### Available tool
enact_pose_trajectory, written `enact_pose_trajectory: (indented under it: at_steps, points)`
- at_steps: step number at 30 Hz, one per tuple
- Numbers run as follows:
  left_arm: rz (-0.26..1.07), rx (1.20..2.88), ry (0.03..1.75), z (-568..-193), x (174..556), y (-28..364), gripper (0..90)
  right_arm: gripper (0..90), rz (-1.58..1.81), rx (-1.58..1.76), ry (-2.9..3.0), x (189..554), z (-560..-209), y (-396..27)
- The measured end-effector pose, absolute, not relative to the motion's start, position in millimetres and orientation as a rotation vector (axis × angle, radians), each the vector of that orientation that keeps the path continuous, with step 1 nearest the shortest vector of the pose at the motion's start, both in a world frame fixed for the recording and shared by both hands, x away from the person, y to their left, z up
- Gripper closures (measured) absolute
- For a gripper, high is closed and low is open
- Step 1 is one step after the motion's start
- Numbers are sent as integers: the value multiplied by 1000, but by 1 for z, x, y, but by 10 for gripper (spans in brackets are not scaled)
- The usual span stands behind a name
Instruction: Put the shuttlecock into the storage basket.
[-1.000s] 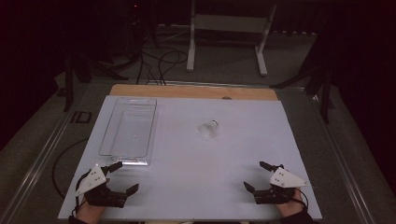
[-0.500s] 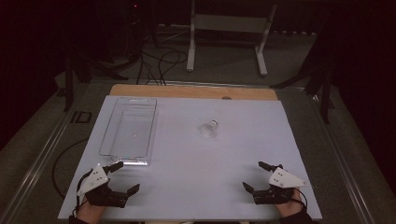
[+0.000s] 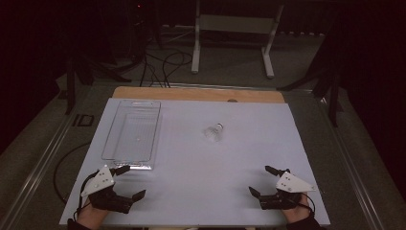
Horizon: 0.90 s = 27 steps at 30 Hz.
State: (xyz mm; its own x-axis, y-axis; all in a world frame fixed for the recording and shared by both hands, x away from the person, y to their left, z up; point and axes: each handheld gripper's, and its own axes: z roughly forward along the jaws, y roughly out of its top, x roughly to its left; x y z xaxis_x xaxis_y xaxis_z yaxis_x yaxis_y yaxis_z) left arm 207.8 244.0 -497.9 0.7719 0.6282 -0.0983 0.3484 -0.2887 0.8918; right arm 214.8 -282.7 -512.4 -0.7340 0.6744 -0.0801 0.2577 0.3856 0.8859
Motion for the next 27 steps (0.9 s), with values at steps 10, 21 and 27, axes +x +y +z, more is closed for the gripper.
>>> enact_pose_trajectory:
  at_steps: [10, 21, 27]
  points:
    - [254, 2033, 675, -478, 219, 235, 1, 84, 1307, 796, 2226, 214, -512, -281]
    - [205, 2210, 632, -469, 225, 222, 1, 84, 1308, 783, 2231, 214, -512, -281]
    - [165, 2274, 629, -468, 229, 216, 1, 84, 1303, 787, 2240, 214, -512, -280]
